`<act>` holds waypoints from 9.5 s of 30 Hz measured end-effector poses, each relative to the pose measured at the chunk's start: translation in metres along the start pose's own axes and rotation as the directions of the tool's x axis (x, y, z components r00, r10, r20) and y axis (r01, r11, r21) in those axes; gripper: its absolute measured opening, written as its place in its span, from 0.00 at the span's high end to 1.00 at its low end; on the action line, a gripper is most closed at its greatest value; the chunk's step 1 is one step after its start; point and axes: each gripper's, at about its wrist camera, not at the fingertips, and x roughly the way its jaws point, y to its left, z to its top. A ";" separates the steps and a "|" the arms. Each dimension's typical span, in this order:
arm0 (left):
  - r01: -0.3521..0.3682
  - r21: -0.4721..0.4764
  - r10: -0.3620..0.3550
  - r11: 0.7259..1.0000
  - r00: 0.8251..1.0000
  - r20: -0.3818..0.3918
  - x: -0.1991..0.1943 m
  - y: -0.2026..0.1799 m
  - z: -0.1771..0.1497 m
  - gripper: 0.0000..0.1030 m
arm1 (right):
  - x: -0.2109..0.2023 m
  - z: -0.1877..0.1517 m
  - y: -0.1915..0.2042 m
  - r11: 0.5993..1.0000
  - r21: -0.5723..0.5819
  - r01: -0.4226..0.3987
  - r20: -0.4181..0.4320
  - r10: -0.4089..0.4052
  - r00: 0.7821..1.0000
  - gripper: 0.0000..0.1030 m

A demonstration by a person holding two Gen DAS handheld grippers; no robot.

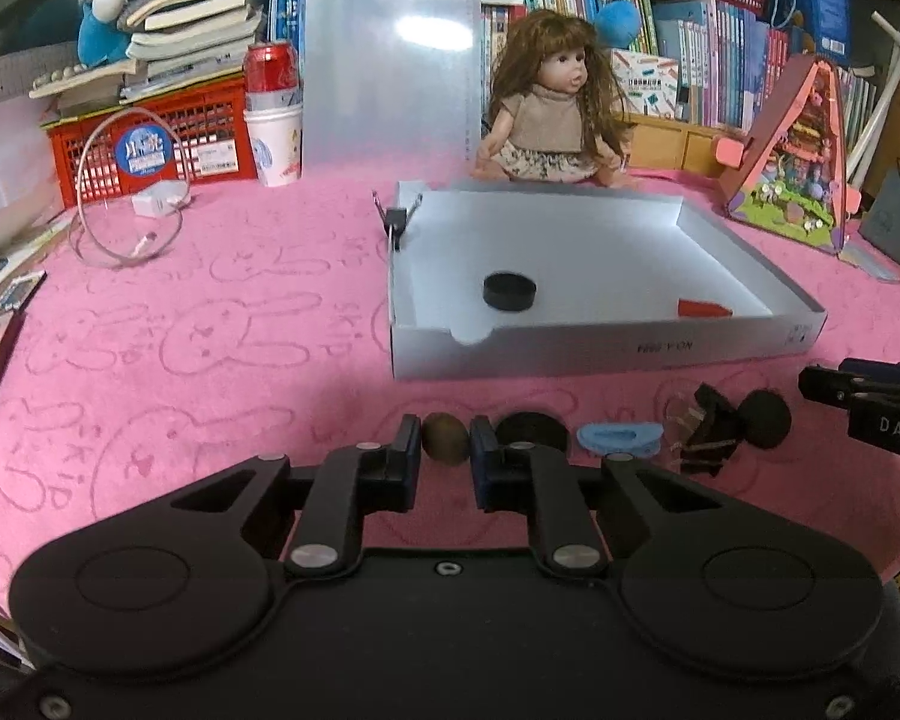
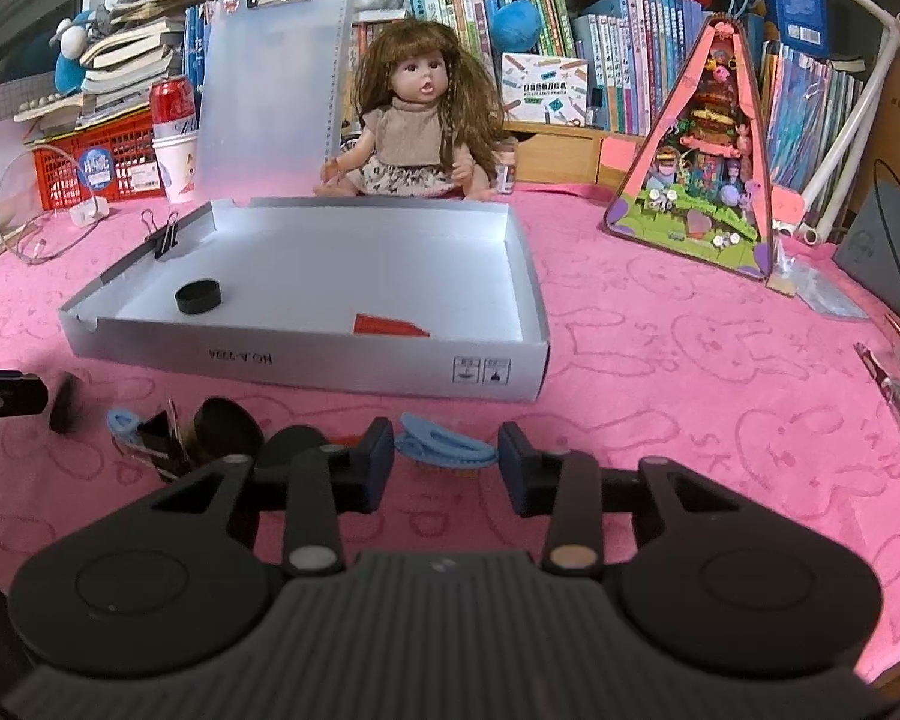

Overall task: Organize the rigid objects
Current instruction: 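Grasp the brown nut with the left tool while the right grasps a light-blue clip, then release the brown nut in the tray with the left tool while the right drops the clip, then withdraw both tools from the tray toward the remaining black disc and blue clip, then grasp a black disc with the left tool while the right grasps a clear plastic lid, then carry the black disc and clear lid over the tray with both tools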

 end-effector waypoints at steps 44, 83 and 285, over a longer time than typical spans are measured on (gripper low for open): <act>-0.009 -0.073 0.005 0.997 0.999 -0.048 0.150 -0.014 0.113 0.84 | 0.105 0.072 0.002 0.995 0.056 -0.082 -0.055 0.085 0.995 0.58; 0.010 -0.061 -0.013 0.998 0.998 -0.057 0.143 -0.015 0.102 0.67 | 0.107 0.066 0.016 0.994 -0.012 -0.108 -0.016 0.108 0.994 0.41; -0.013 -0.036 0.012 0.999 1.000 -0.015 0.134 -0.023 0.121 0.71 | 0.115 0.080 -0.001 0.995 0.067 -0.071 -0.037 0.073 0.997 0.63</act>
